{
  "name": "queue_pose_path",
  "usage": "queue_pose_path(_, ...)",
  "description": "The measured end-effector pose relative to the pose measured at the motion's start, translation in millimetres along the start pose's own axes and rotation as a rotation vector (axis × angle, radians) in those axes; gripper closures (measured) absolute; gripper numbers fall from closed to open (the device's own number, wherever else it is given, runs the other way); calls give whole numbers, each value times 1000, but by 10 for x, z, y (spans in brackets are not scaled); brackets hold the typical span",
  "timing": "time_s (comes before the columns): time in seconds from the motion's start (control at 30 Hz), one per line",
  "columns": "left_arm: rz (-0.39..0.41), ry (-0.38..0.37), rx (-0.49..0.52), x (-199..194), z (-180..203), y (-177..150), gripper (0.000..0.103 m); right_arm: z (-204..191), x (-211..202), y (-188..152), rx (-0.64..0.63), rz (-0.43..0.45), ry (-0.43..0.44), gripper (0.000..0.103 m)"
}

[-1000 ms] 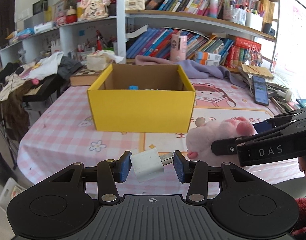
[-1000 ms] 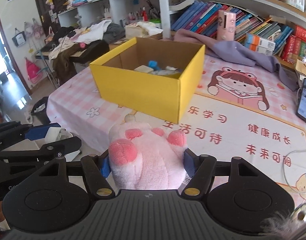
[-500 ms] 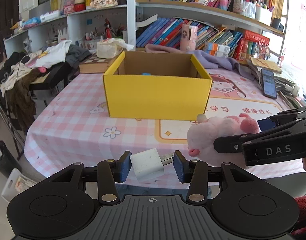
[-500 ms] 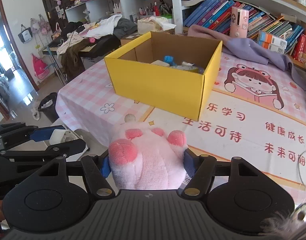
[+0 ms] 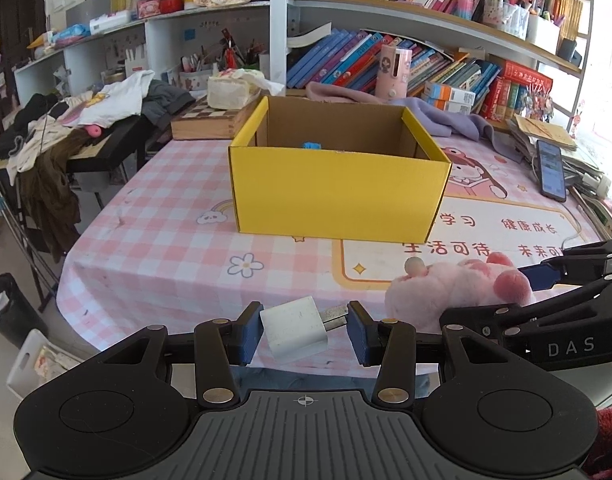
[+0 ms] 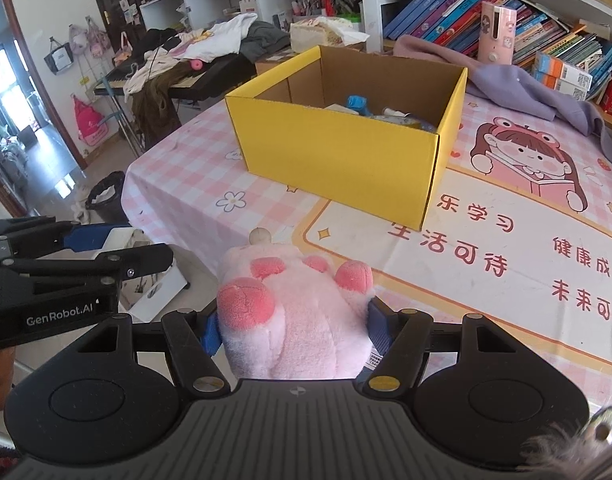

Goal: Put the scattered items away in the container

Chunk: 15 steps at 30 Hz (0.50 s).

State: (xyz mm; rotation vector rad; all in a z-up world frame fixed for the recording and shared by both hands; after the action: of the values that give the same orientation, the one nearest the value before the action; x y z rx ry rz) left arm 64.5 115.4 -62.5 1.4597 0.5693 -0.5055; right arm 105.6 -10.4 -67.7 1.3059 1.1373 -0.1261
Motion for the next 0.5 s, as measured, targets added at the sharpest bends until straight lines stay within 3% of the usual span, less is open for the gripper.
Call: queue_pose_path(0.5, 2, 19, -16, 242, -55, 283, 59, 105, 205, 258, -35, 11, 47, 38)
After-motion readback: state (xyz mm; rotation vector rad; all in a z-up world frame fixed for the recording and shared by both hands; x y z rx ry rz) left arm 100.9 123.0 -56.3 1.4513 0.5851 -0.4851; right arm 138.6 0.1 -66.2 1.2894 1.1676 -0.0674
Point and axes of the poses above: each gripper's, at about its wrist camera, not at the fingertips, and x roughly the way its jaws point, z to its right, y to its top, the point moved 8 cm from there along x, roughly the way its jaws point, and after that the axes turned 3 degrees about z, right-handed, at the moved point
